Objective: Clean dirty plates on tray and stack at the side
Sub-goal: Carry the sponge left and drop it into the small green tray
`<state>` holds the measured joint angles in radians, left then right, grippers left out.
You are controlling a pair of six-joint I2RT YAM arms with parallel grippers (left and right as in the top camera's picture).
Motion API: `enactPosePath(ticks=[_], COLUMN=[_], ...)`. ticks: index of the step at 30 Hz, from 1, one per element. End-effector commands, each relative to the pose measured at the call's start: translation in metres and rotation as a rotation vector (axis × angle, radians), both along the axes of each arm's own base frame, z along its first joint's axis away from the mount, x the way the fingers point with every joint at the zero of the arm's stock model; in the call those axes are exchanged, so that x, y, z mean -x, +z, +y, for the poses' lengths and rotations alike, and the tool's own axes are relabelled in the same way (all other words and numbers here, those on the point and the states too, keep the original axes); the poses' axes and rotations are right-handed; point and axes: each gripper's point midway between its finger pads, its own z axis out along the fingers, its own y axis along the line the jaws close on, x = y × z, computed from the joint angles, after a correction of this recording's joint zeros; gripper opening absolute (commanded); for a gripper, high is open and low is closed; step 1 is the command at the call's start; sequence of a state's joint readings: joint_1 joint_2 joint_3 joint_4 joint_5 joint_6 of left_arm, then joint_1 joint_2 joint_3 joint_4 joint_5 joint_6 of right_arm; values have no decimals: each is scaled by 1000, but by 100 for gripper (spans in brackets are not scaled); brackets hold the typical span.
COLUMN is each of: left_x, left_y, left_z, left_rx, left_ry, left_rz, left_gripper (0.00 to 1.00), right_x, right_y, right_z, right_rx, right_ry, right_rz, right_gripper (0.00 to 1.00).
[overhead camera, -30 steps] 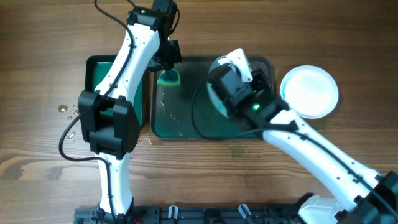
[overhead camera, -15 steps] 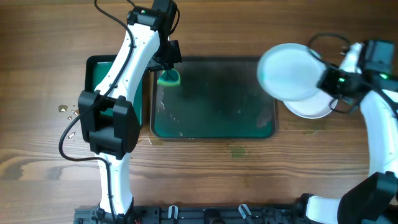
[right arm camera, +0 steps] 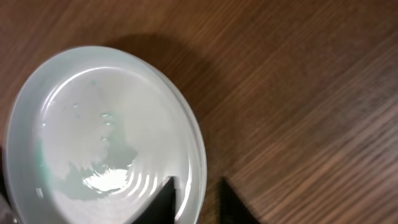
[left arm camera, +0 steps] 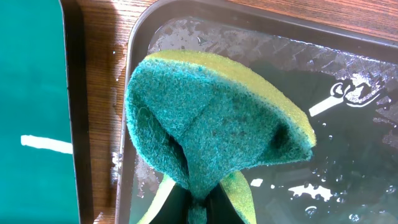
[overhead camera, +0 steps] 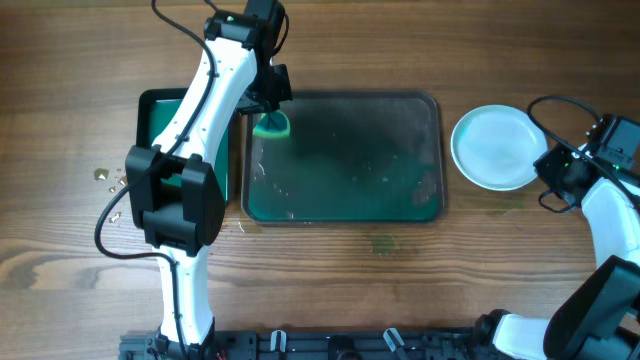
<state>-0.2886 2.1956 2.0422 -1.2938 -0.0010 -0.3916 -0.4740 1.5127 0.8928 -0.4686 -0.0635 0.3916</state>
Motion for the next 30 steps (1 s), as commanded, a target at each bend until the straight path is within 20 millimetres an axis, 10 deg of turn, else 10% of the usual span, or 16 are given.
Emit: enactPosePath(ticks=[1,6,16,30], left_x=[-5,-7,9,26], left_y=[8,11,19,-52], left_z=[-2,17,113,156], left_rx=[17,8,-44,-34], left_ry=[10,19,-162,-60], left_rz=[-26,-25,50,119], left_gripper=[4,4,4,4], right_x=[-11,-24,-48,-47], right_y=[2,17,46,45], right_z=[19,54,151,155], right_rx=[-86,-120,-101,-73], right_ry=[60,199,514,546], right_rz=[-53,-48,-45,-33], right_gripper=[36,46,62,64])
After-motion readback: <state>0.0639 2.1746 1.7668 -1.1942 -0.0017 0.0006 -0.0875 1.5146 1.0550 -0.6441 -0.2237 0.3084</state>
